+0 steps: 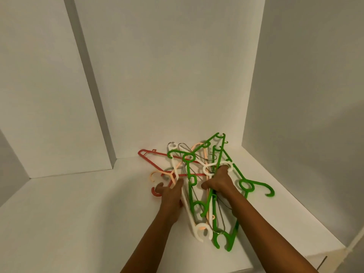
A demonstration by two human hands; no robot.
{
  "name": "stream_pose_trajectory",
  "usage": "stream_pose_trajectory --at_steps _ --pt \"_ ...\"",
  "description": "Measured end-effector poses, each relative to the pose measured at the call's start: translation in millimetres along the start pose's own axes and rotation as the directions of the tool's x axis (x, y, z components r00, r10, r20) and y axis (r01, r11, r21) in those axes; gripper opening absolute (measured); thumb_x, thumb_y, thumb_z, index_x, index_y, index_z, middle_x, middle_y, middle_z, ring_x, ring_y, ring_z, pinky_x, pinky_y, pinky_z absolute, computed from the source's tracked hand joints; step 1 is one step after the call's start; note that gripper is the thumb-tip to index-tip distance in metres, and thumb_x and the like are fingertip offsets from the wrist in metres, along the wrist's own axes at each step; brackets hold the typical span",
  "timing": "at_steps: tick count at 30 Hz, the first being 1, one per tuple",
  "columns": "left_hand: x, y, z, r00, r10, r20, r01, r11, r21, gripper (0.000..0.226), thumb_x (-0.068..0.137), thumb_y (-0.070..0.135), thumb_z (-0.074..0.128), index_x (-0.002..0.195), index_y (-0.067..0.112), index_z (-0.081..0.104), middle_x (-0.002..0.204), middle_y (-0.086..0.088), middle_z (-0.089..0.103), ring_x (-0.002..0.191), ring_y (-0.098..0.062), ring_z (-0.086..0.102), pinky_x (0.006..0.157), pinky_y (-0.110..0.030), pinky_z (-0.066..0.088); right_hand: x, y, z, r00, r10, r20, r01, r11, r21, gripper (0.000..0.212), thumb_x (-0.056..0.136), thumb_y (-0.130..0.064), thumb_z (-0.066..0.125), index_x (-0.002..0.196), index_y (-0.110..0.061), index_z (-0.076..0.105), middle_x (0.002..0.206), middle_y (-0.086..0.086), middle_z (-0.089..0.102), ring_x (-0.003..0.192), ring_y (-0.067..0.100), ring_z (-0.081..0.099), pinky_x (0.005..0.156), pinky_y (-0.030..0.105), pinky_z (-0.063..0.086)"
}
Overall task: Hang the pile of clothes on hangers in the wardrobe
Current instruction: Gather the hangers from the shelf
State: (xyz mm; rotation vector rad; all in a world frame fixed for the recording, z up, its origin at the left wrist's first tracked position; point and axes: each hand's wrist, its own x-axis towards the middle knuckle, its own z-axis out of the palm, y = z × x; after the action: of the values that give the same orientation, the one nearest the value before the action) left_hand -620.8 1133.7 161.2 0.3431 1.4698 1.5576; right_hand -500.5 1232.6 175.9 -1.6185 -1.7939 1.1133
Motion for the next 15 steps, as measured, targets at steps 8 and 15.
stream_pose_trajectory --at_steps 8,15 --pt "1 -1 -6 0.993 -0.116 -0.036 0.094 0.923 -0.373 0.089 0.086 0.031 0.067 0.149 0.031 0.004 0.114 -0.020 0.051 0.102 -0.032 0.055 0.089 -0.044 0.049 -15 -22 -43 0.976 -0.165 -0.142 0.198 0.943 0.269 0.078 0.059 -0.002 0.084 0.119 -0.013 0.037 0.104 0.008 0.058 0.087 0.024 0.058 0.068 0.029 0.047" --pt "17 10 -14 0.987 0.157 -0.025 -0.112 0.796 0.594 0.027 0.094 0.028 0.055 0.086 0.003 0.063 0.066 -0.003 0.056 0.060 -0.015 0.056 0.070 -0.030 0.051 -21 -36 -65 0.991 -0.137 0.004 0.106 0.789 0.605 0.057 0.068 0.013 0.073 0.112 -0.012 0.046 0.084 0.013 0.061 0.060 0.022 0.058 0.051 0.026 0.050"
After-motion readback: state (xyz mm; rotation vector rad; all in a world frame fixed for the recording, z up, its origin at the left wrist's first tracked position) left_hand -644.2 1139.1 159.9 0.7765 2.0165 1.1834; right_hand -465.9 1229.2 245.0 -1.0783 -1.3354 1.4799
